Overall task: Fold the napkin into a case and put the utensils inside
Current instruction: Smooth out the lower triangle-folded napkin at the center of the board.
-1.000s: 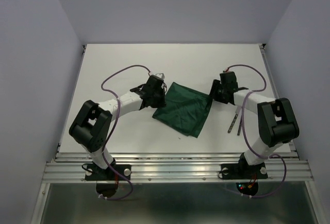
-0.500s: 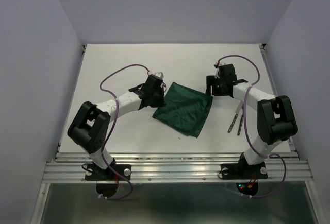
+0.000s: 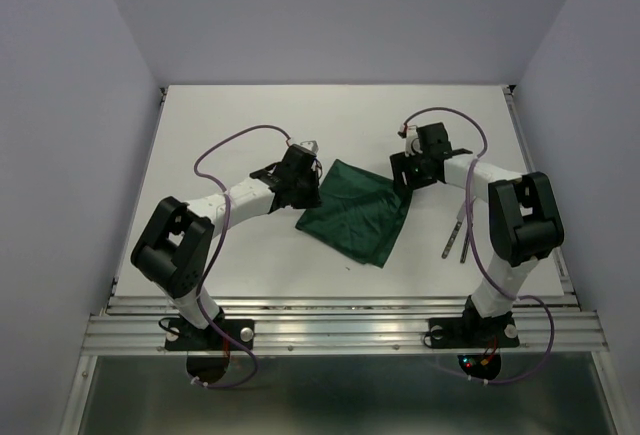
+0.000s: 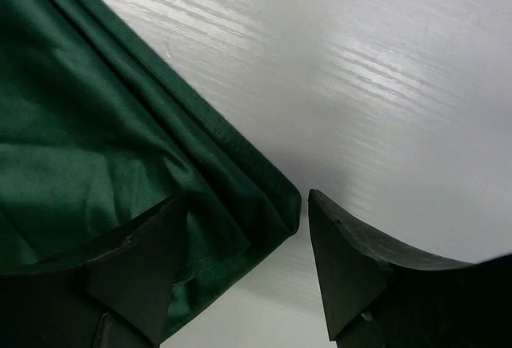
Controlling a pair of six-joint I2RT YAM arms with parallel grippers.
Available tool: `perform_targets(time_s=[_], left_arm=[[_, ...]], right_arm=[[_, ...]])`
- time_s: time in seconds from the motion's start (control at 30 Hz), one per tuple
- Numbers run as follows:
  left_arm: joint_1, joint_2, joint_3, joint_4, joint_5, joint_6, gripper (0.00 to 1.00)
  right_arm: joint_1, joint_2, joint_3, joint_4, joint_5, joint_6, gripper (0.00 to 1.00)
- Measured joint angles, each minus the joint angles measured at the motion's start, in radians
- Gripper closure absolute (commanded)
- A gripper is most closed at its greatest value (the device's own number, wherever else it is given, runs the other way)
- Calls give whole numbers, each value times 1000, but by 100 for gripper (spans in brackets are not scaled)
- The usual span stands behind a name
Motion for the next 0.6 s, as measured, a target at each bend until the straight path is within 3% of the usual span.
perform_targets(time_s=[0.33, 0.6], left_arm=[[0, 0, 0, 1, 9, 0, 100], [0, 0, 0, 3, 13, 0, 100]], right_arm=[[11, 3, 2, -6, -80, -28, 43], [19, 50, 35, -18, -51, -37, 61]])
